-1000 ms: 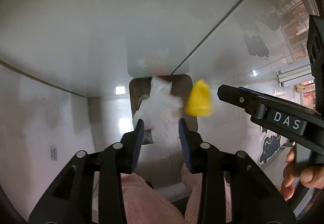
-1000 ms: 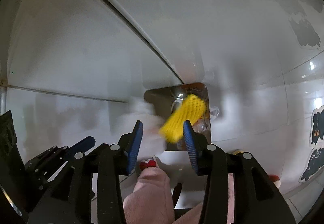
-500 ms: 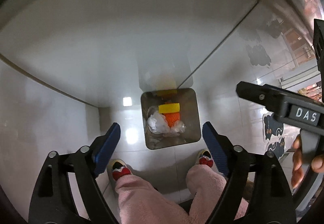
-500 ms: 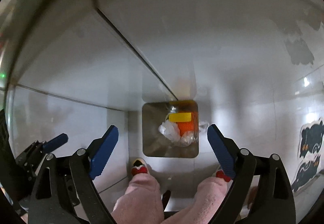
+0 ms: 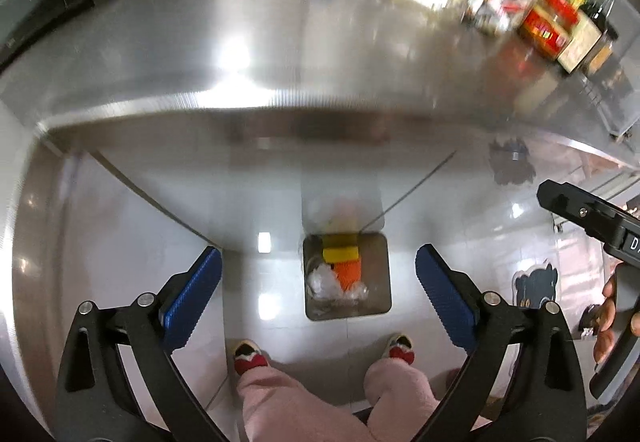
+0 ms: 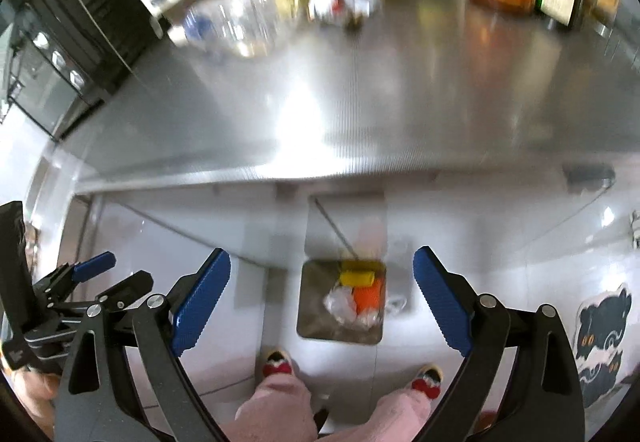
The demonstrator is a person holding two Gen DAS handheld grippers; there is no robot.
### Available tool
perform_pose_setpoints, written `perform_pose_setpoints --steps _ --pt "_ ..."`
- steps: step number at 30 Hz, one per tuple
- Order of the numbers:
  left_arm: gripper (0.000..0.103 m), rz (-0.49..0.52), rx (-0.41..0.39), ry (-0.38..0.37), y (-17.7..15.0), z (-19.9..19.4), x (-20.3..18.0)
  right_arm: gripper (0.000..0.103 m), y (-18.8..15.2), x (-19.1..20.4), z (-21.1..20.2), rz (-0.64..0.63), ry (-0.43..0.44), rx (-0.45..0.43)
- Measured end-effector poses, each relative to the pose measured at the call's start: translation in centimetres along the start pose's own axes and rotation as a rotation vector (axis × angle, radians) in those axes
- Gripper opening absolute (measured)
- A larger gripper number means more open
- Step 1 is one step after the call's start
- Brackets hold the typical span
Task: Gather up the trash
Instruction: 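Raise both open tools back toward the counter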
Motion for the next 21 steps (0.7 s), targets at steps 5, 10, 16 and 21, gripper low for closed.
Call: perform_pose_setpoints --steps 5,10,16,21 --pt "0.092 0.062 -0.09 0.008 3.7 -4.1 -1.5 0.093 4.2 -0.1 -3.2 -0.018 -0.004 -0.106" --pt "0.093 0.061 -0.171 0.01 8.2 -6.8 -2.2 0.093 9.3 -1.4 -4.8 -0.021 -0.032 -0.192" --pt "0.093 0.053 -0.235 0.043 13.7 -7.5 -2.4 0.093 14.3 -3.7 -4.9 -0.005 -0.083 -0.24" --pt "0.093 0.059 -0.259 0.072 17.9 -6.3 -3.3 0.093 17.9 -5.2 -3.6 0.023 -0.111 -0.259"
Point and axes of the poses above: each gripper's, at about its wrist camera, not at the fingertips, and z roughly the way its jaws point, x to its left, y to its top, the point moved 8 cm from there along z, roughly the way its jaws point, and after that the axes turned 3 degrees about -x, right-handed, at the moved point
